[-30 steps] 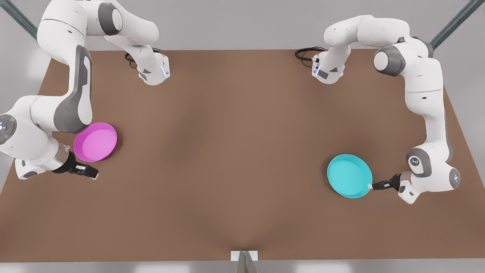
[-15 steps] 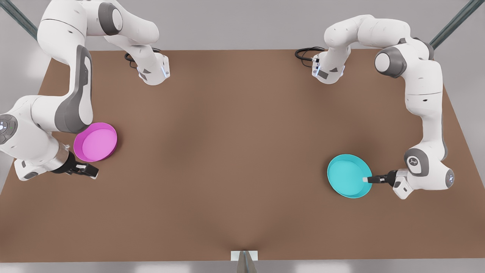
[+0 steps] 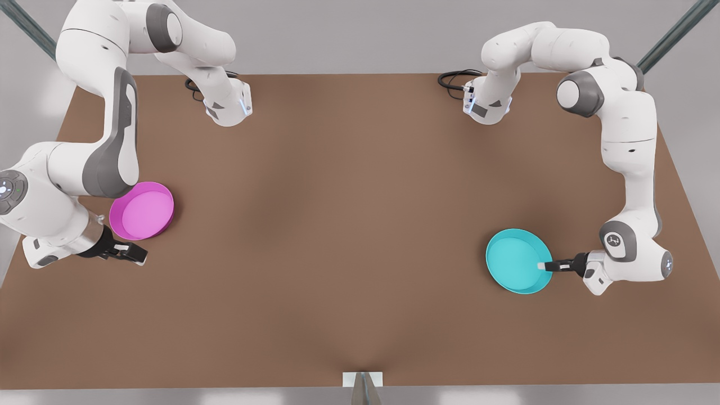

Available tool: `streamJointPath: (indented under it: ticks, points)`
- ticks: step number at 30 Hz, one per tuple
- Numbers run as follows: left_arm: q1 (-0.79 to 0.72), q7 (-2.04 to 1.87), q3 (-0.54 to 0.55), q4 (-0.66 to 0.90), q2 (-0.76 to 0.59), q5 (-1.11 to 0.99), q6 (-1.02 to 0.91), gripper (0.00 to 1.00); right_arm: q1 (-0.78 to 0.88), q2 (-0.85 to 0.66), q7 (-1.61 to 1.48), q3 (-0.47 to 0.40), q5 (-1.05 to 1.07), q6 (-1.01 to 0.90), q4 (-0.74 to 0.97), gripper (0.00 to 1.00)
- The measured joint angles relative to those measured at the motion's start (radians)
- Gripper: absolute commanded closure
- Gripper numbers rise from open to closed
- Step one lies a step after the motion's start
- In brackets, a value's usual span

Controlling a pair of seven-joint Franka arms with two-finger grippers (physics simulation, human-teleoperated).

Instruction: Flip the blue plate over with the left arm, and stack the pink plate on top of the blue plate with the right arm

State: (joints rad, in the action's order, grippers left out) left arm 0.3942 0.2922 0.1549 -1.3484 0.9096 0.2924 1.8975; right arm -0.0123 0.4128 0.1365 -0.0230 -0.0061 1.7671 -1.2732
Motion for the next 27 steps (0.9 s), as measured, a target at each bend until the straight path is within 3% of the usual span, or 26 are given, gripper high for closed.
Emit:
streamJointPath:
  ticks: [5,9,18,27]
  points:
    - [0.000,-0.001,0.000,0.000,0.006,0.002,0.003,0.48,0.000,0.000,0.001,0.000,-0.002,0.014,0.002,0.00]
    - [0.000,-0.001,0.000,0.000,0.006,0.002,0.003,0.56,0.000,-0.002,0.000,0.000,0.003,0.015,0.002,0.00]
    - [0.000,-0.001,0.000,0.002,0.012,0.002,0.009,0.57,0.000,-0.005,0.003,0.002,0.005,0.014,0.003,0.00]
    - [0.000,0.005,0.000,0.002,0.015,-0.001,0.012,0.65,0.012,-0.003,0.008,0.002,-0.002,0.013,0.000,0.00]
